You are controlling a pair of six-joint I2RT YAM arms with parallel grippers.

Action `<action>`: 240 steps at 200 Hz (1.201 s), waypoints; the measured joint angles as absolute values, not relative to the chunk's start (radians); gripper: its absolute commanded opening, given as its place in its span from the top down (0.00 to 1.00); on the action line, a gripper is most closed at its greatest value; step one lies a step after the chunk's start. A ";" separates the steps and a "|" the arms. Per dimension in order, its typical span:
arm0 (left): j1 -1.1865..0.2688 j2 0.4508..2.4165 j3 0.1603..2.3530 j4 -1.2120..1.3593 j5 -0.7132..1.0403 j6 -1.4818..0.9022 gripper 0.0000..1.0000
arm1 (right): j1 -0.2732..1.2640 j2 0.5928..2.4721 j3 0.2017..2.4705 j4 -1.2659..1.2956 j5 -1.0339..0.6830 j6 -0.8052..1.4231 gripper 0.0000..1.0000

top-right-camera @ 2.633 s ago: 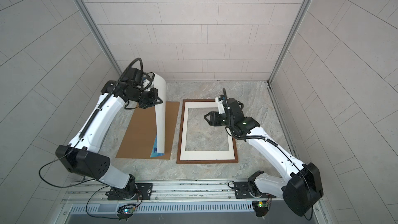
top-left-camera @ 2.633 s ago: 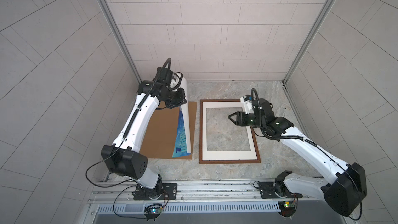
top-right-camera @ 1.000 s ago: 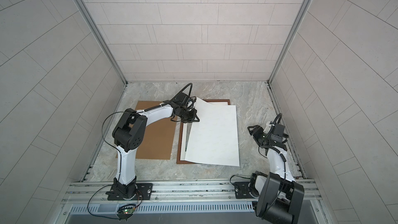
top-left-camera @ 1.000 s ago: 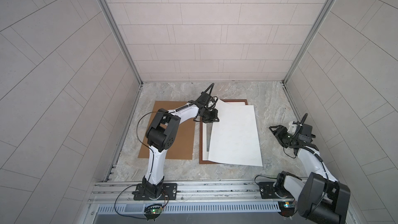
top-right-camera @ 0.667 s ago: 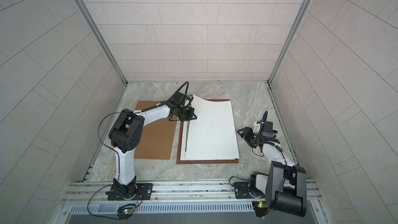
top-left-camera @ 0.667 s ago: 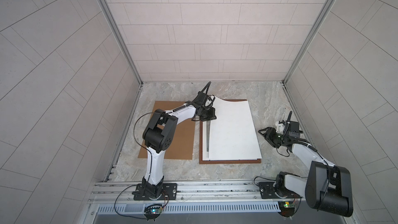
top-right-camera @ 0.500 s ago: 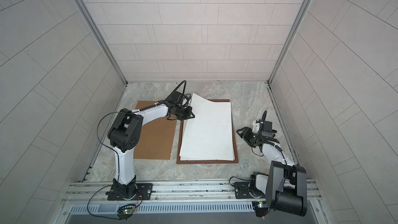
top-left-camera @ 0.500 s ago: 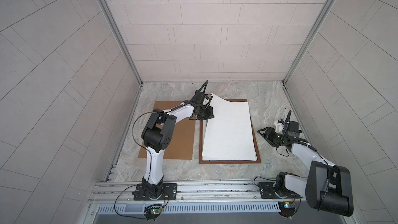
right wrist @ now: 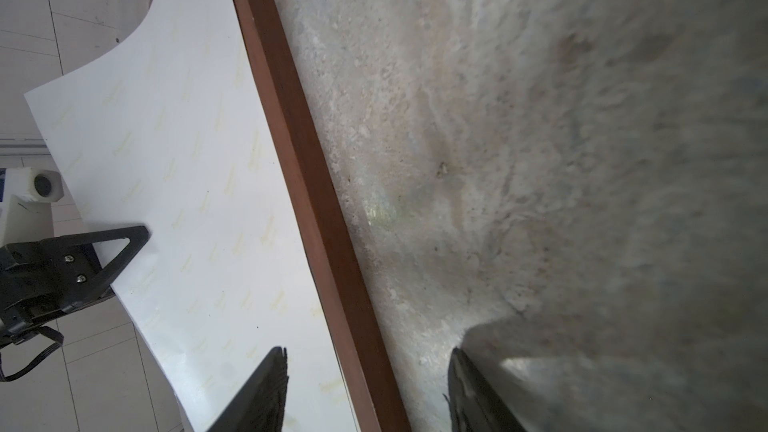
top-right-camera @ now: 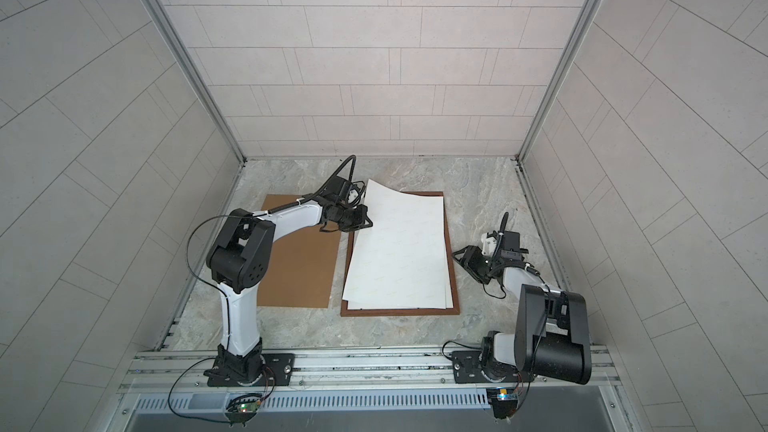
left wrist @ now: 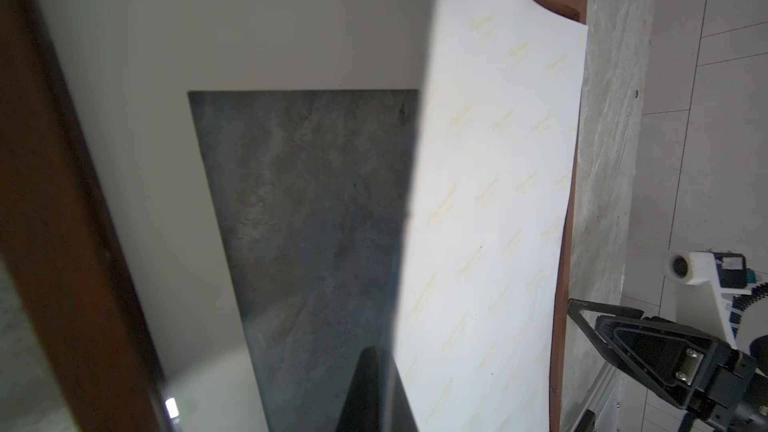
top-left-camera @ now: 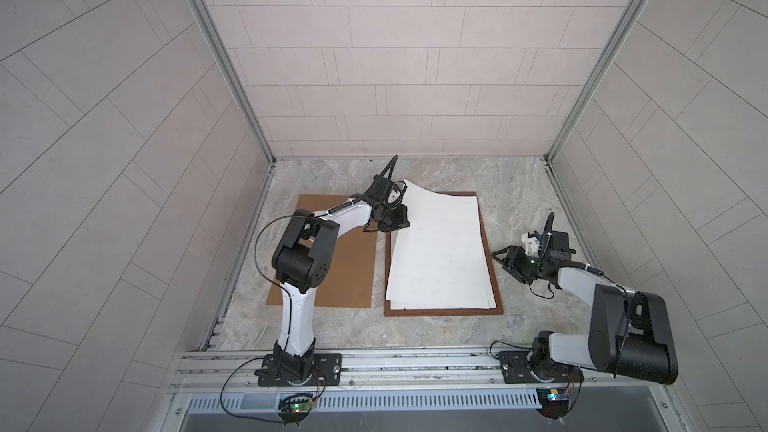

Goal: Put the photo into the frame
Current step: 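Press the poster's edge nearest the cardboard into the frame with the left gripper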

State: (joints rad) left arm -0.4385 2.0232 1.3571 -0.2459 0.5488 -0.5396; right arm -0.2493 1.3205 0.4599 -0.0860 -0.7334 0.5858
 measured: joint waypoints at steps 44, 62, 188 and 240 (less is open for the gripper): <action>-0.439 1.978 1.277 -0.207 0.544 -0.574 1.00 | -0.233 1.321 0.461 -0.079 -0.735 0.583 0.43; -0.438 1.956 1.269 -0.201 0.540 -0.579 1.00 | -0.229 1.321 0.461 -0.079 -0.735 0.583 0.43; -0.435 1.949 1.185 -0.093 0.513 -0.678 1.00 | -0.214 1.341 0.461 -0.077 -0.741 0.580 0.44; -0.450 1.963 1.185 -0.071 0.513 -0.689 1.00 | -0.201 1.343 0.461 -0.075 -0.745 0.582 0.45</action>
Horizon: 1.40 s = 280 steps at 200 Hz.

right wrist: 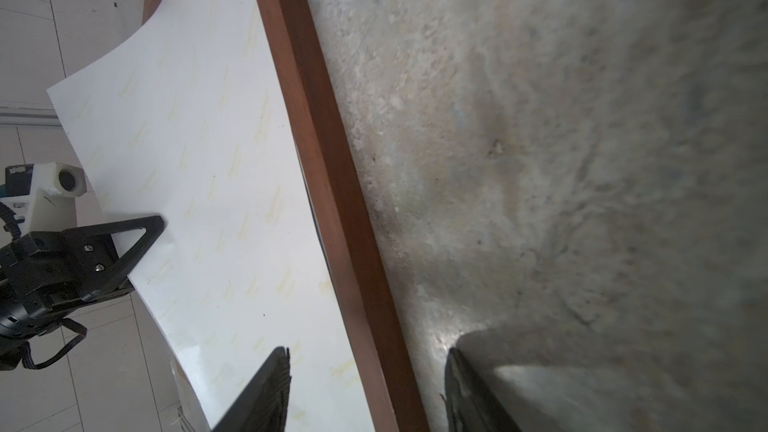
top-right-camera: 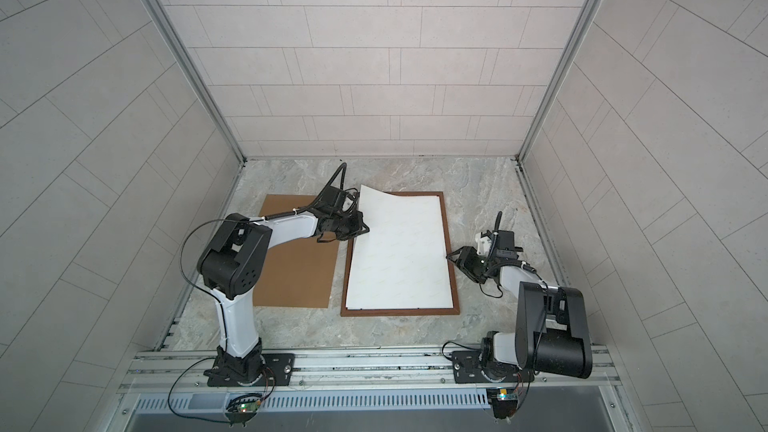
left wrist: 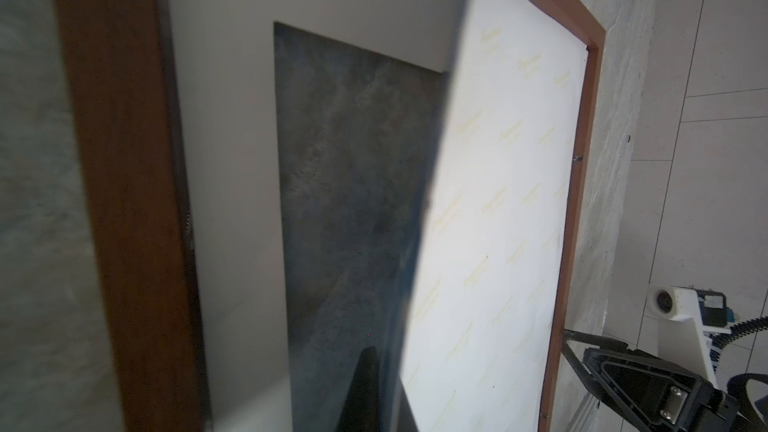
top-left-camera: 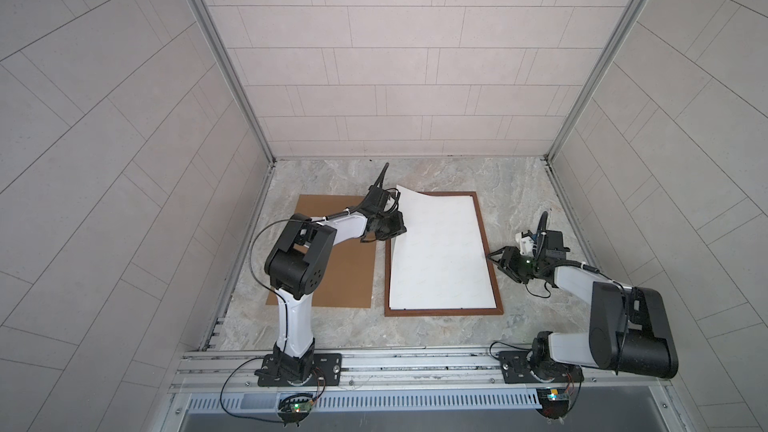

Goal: Put the photo into the frame
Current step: 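Press the poster's edge nearest the cardboard into the frame with the left gripper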

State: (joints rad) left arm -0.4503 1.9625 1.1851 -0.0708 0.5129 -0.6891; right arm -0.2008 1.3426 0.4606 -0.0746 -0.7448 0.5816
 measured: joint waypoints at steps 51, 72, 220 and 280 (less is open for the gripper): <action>-0.462 1.971 1.185 -0.057 0.507 -0.700 1.00 | -0.191 1.343 0.461 -0.074 -0.749 0.584 0.45; -0.464 1.973 1.185 -0.056 0.507 -0.702 1.00 | -0.189 1.343 0.461 -0.074 -0.752 0.584 0.45; -0.465 1.988 1.274 -0.207 0.469 -0.628 0.62 | -0.188 1.343 0.461 -0.078 -0.756 0.583 0.45; -0.466 1.988 1.303 -0.320 0.408 -0.567 0.43 | -0.188 1.350 0.461 -0.074 -0.760 0.583 0.46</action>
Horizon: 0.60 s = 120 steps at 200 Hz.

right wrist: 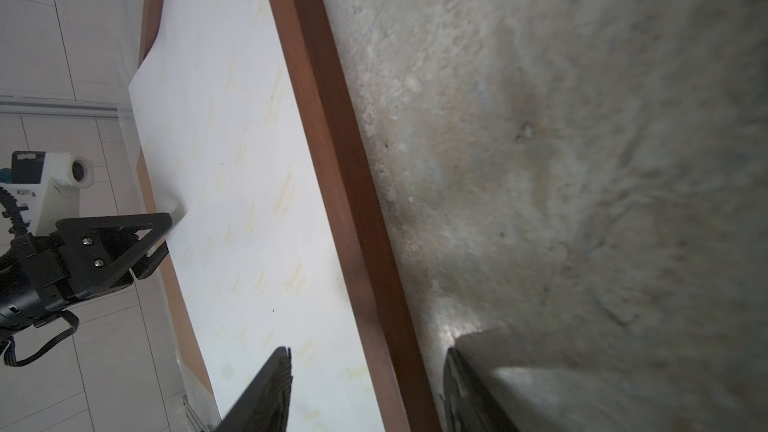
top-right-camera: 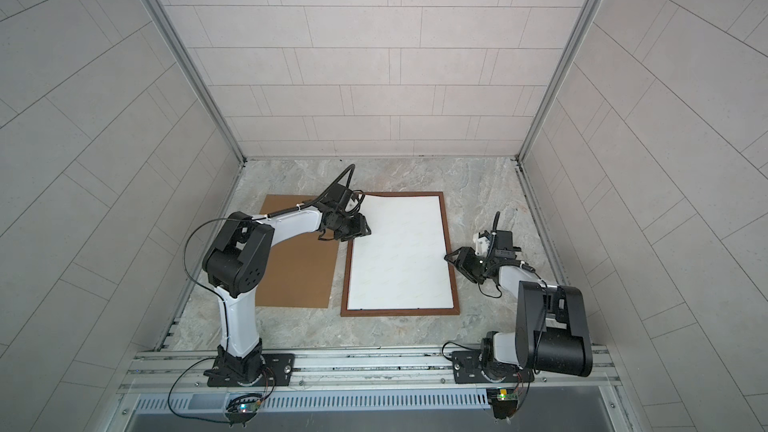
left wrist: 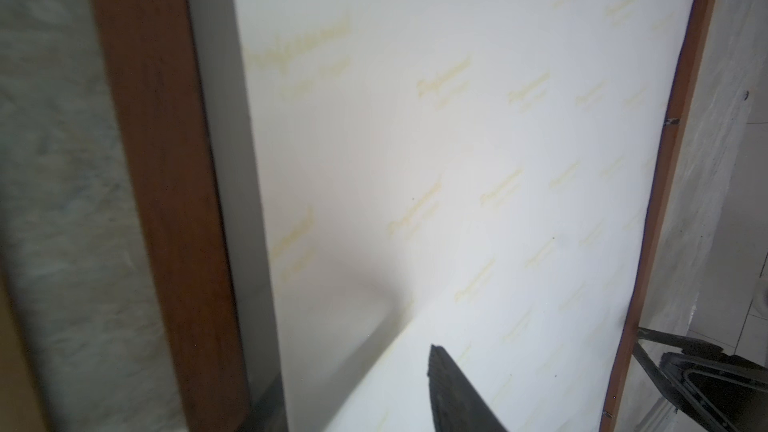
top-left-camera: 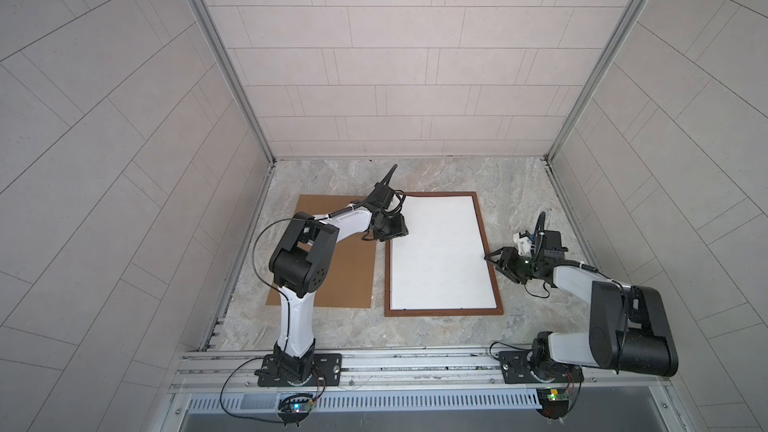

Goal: Put the photo into the frame
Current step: 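Press the poster's edge nearest the cardboard into the frame with the left gripper, then move the left gripper to the cardboard while the right gripper reaches it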

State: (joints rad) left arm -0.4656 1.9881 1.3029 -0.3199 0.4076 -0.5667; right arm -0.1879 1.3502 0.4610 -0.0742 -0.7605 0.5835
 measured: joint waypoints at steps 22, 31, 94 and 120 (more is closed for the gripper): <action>-0.467 1.988 1.334 -0.379 0.379 -0.533 0.37 | -0.188 1.349 0.461 -0.075 -0.761 0.583 0.46; -0.469 1.988 1.346 -0.404 0.370 -0.524 0.36 | -0.188 1.348 0.461 -0.075 -0.761 0.583 0.46; -0.472 1.921 1.416 -0.659 0.273 -0.437 0.32 | -0.188 1.316 0.461 -0.085 -0.760 0.579 0.41; -0.466 1.835 1.412 -0.732 0.229 -0.424 0.33 | -0.188 1.301 0.462 -0.106 -0.756 0.573 0.41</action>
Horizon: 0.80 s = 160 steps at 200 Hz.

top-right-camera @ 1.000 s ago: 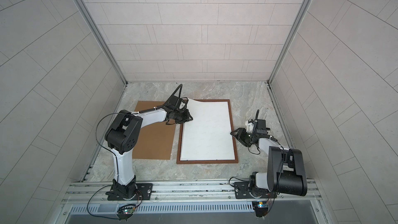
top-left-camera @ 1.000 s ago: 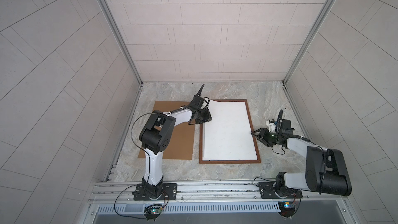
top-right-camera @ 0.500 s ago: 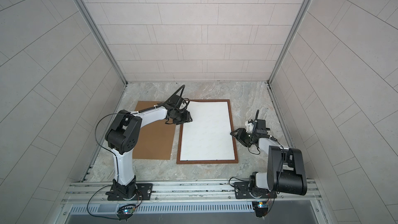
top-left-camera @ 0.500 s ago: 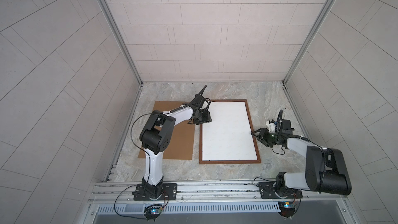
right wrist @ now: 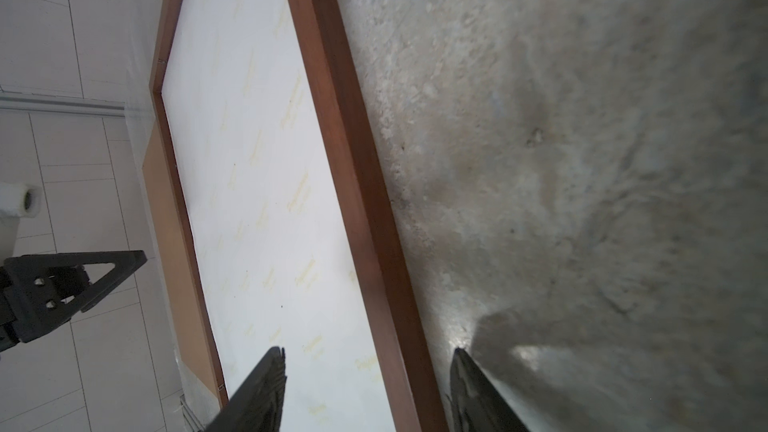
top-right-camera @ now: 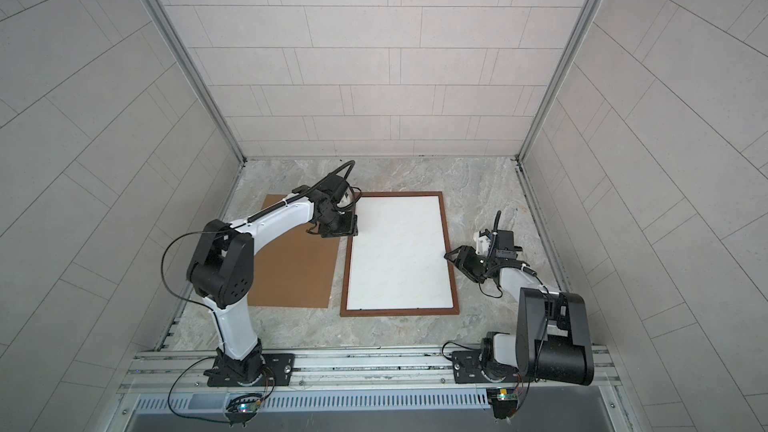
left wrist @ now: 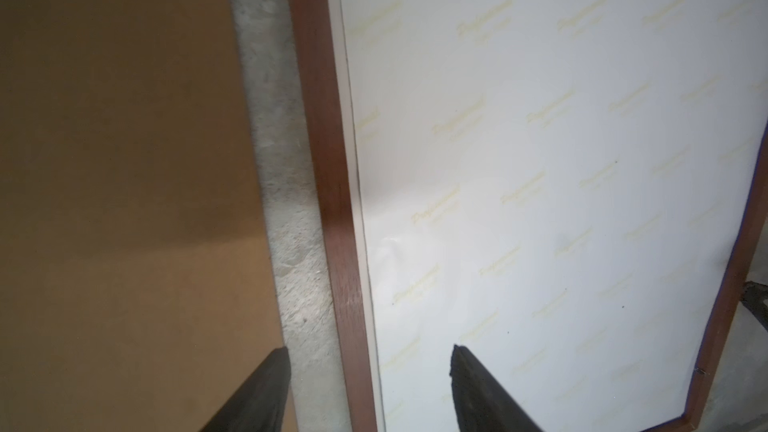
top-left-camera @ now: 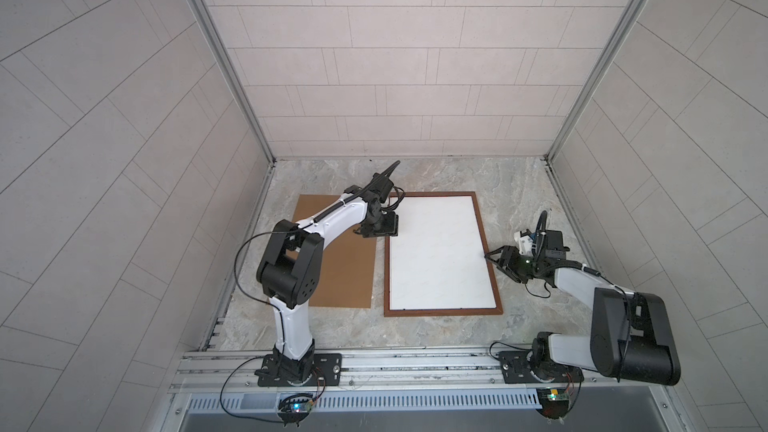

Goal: Put the photo into the frame
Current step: 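Move the left gripper to the cardboard while the right gripper reaches it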

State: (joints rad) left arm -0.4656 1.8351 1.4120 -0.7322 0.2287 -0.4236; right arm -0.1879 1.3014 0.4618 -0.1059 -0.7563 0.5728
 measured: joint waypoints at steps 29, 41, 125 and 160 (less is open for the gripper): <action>-0.441 1.688 1.361 -0.742 0.212 -0.426 0.35 | -0.181 1.251 0.479 -0.171 -0.728 0.551 0.41; -0.424 1.634 1.337 -0.743 0.209 -0.426 0.38 | -0.171 1.216 0.495 -0.205 -0.710 0.541 0.40; -0.192 1.467 1.139 -0.829 0.208 -0.444 0.39 | 0.229 0.952 0.731 -0.356 -0.465 0.578 0.33; -0.035 1.406 1.141 -0.815 0.178 -0.479 0.25 | 0.449 1.112 0.857 -0.335 -0.345 0.635 0.33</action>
